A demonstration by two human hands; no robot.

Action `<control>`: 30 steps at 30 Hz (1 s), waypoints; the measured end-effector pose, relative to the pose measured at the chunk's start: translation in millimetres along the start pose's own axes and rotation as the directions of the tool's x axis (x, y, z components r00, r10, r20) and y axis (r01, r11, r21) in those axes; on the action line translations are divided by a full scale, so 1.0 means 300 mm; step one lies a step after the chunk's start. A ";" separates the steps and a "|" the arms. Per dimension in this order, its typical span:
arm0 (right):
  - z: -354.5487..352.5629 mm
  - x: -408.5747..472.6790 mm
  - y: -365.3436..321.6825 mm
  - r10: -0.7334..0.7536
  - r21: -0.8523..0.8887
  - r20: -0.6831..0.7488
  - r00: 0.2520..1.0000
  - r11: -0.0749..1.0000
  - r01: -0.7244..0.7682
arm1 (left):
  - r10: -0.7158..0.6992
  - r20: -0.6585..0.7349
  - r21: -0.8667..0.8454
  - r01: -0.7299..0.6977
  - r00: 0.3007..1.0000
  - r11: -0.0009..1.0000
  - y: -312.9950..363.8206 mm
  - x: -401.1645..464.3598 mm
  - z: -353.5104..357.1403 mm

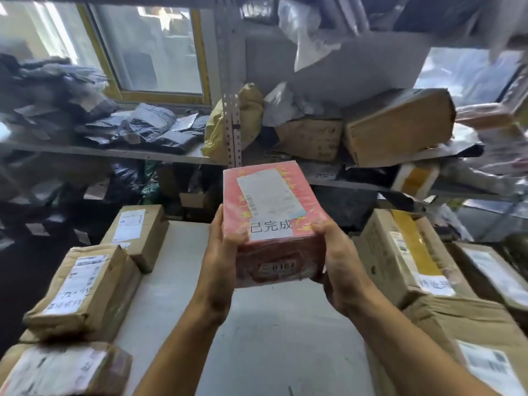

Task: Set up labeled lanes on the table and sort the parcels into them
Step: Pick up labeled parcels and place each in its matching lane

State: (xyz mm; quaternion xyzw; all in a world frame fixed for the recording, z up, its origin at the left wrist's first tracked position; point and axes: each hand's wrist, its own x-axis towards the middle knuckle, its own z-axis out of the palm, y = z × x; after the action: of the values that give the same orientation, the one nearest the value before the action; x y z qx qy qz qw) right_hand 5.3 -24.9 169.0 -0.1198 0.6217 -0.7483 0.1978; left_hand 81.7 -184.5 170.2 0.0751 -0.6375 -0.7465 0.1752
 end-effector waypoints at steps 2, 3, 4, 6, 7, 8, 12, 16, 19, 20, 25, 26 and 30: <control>-0.096 -0.094 -0.045 -0.001 -0.014 0.014 1.000 1.000 0.001 | 0.037 0.020 0.005 -0.037 0.999 0.999 0.035 -0.070 0.107; -0.144 -0.140 -0.061 0.000 -0.018 0.014 1.000 1.000 0.001 | 0.045 0.037 0.006 -0.045 0.998 0.999 0.046 -0.103 0.157; -0.193 -0.187 -0.076 0.000 -0.023 0.017 1.000 1.000 0.001 | 0.046 0.057 0.004 -0.046 0.997 0.999 0.052 -0.135 0.207; -0.286 -0.269 -0.103 0.004 -0.013 0.020 1.000 1.000 -0.004 | 0.043 0.085 -0.001 -0.043 0.995 0.999 0.058 -0.194 0.306; -0.331 -0.308 -0.117 0.009 0.000 0.013 1.000 1.000 -0.009 | 0.042 0.095 -0.004 -0.042 0.995 0.999 0.058 -0.220 0.356; -0.374 -0.346 -0.131 0.012 0.010 -0.001 1.000 1.000 -0.012 | 0.042 0.105 -0.008 -0.041 0.994 0.999 0.056 -0.244 0.405; -0.532 -0.480 -0.180 -0.001 0.027 -0.058 0.998 1.000 0.002 | 0.067 0.167 -0.032 -0.063 0.984 0.998 0.045 -0.305 0.574; -0.649 -0.580 -0.220 -0.030 0.004 -0.128 0.991 1.000 0.031 | 0.067 0.243 -0.049 -0.057 0.968 0.997 0.037 -0.324 0.701; -0.716 -0.638 -0.238 -0.052 0.023 -0.202 0.978 0.998 0.057 | 0.067 0.318 -0.069 -0.047 0.946 0.996 0.042 -0.326 0.781; -0.733 -0.656 -0.243 -0.054 0.012 -0.235 0.970 0.998 0.059 | 0.065 0.353 -0.071 -0.043 0.933 0.997 0.042 -0.324 0.806; -0.813 -0.739 -0.258 -0.076 -0.053 -0.356 0.931 0.997 0.061 | -0.011 0.498 -0.110 0.075 0.867 0.991 0.025 -0.321 0.912; -0.829 -0.757 -0.261 -0.072 -0.064 -0.382 0.921 0.997 0.051 | -0.016 0.519 -0.123 0.093 0.855 0.988 0.017 -0.323 0.934; -0.900 -0.823 -0.272 -0.046 -0.088 -0.450 0.892 0.996 0.007 | -0.040 0.556 -0.148 0.147 0.830 0.978 -0.018 -0.351 1.031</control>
State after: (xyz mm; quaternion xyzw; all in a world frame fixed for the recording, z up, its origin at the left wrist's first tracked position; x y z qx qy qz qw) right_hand 98.8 335.5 211.7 0.0406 0.6799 -0.7315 0.0325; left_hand 74.6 140.1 207.7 -0.1279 -0.5844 -0.8000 -0.0462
